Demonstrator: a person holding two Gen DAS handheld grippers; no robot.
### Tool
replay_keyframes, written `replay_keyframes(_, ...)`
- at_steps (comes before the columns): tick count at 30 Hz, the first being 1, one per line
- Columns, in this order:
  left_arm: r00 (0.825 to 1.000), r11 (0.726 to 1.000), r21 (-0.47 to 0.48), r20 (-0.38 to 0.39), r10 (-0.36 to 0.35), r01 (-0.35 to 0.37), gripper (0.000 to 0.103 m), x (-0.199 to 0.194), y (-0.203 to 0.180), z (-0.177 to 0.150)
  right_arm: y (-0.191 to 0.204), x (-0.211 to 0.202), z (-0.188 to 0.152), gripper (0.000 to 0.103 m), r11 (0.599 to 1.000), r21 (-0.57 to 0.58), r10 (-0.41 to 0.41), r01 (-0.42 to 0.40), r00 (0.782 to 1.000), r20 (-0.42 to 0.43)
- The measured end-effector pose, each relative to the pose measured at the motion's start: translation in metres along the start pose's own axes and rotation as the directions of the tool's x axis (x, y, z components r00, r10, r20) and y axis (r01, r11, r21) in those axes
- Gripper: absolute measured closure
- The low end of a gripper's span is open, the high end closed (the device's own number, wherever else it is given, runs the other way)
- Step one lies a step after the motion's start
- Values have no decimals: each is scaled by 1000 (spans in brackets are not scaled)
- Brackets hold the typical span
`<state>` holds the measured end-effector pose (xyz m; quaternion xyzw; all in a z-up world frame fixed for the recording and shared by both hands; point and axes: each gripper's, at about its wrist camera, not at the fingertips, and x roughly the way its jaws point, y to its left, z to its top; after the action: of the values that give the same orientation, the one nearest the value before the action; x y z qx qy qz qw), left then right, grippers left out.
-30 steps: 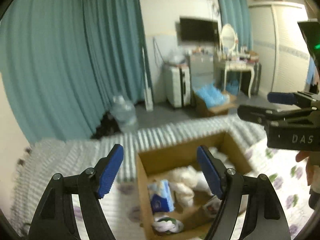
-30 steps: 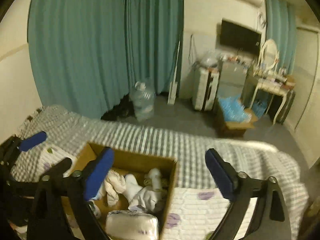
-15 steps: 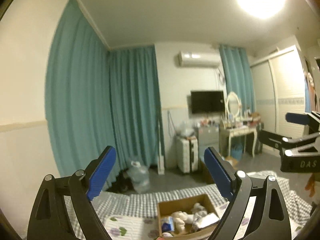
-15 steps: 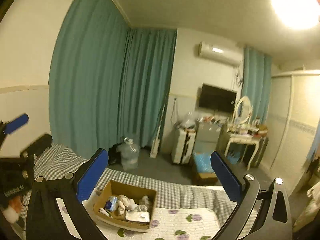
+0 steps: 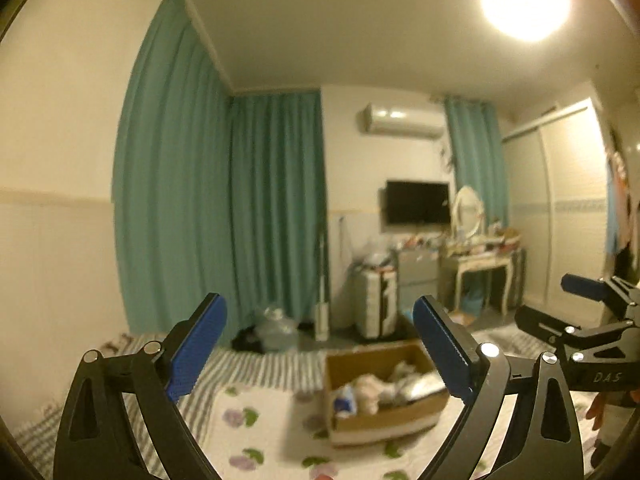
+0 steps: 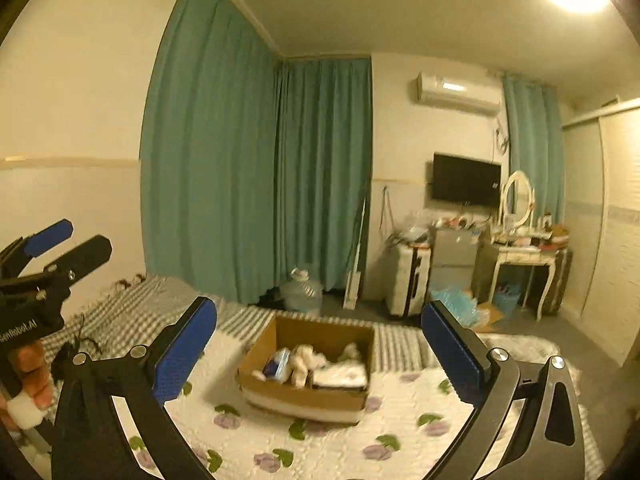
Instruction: Organize soft objects
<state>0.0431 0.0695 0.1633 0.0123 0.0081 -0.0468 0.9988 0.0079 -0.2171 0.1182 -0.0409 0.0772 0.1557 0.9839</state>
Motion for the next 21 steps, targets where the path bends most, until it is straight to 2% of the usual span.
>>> replay_keyframes(5, 995, 999, -6, -92, 41, -42, 7, 32, 0, -59, -4, 41, -55, 0, 999, 22, -24, 25, 999, -42)
replay_keyframes(10, 982, 998, -18, -184, 52, -57, 7, 50, -3, -106, -11, 70, -85, 0, 999, 30, -39, 43, 992, -118)
replay_keyframes(13, 971, 998, -30, -234, 43, -51, 7, 55, -2, -118, -14, 77, -95, 0, 998, 40, -36, 42, 989, -142)
replay_keyframes(21, 966, 999, -22, -255, 28, -35, 7, 55, -10, -130, -20, 71, -92, 0, 996, 72, -42, 52, 990, -135)
